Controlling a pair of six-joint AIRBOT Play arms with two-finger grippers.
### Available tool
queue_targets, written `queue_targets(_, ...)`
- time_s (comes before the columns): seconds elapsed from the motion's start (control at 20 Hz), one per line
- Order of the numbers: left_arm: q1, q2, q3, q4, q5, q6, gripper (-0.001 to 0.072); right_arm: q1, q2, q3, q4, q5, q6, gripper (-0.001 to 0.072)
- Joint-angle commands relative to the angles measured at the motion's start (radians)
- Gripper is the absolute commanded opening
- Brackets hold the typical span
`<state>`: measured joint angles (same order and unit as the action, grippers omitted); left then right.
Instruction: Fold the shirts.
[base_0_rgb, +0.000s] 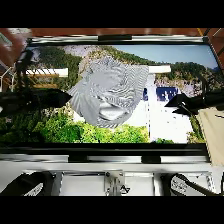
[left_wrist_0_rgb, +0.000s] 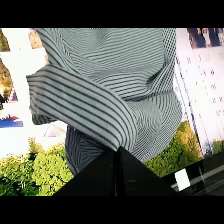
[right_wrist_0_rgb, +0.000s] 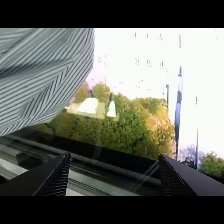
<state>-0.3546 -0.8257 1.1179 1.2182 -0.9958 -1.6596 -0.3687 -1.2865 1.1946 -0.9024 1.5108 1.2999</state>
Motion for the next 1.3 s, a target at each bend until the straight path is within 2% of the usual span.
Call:
queue_targets(0.0,0.016,0.092,-0.002,0.018,0.001,0.002,0.0040,0.005,0.000,0.113,0.030,0.014,0.008,0.0670)
queue_targets(0.25,0.071,0.139,0.091,0.050,0.031,0.032,0.0040,0.016,0.000,0.236,-0.007,0.040,0.081,0.0670)
queue_targets(0.4,0.052,0.139,0.140,-0.023,0.056,0.140,0.0041,0.126,0.000,0.236,-0.170,0.051,0.090,0.0670)
queue_targets(0.5,0.049,0.140,0.140,-0.024,0.035,0.148,0.0040,0.201,0.000,0.236,-0.250,-0.002,0.106,0.0670)
queue_targets(0.6,0.052,0.147,0.140,0.007,-0.031,0.147,0.0041,0.237,-0.014,0.236,-0.252,-0.081,0.164,0.0670)
queue_targets(0.7,0.064,0.154,0.140,0.094,-0.139,0.087,0.0040,0.266,-0.063,0.236,-0.222,-0.105,0.190,0.0670)
queue_targets(0.8,0.077,0.165,0.140,0.167,-0.242,0.057,0.0040,0.285,-0.136,0.236,-0.124,-0.119,0.189,0.0670)
queue_targets(1.0,0.077,0.238,0.140,0.180,-0.236,0.054,0.0040,0.289,-0.302,0.236,0.004,-0.297,0.282,0.0669)
queue_targets(1.1,0.077,0.285,0.139,0.180,-0.236,0.006,0.0040,0.304,-0.392,0.236,0.071,-0.351,0.293,0.0669)
queue_targets(1.25,0.077,0.307,0.139,0.177,-0.236,-0.015,0.0041,0.341,-0.494,0.236,0.190,-0.463,0.297,0.0669)
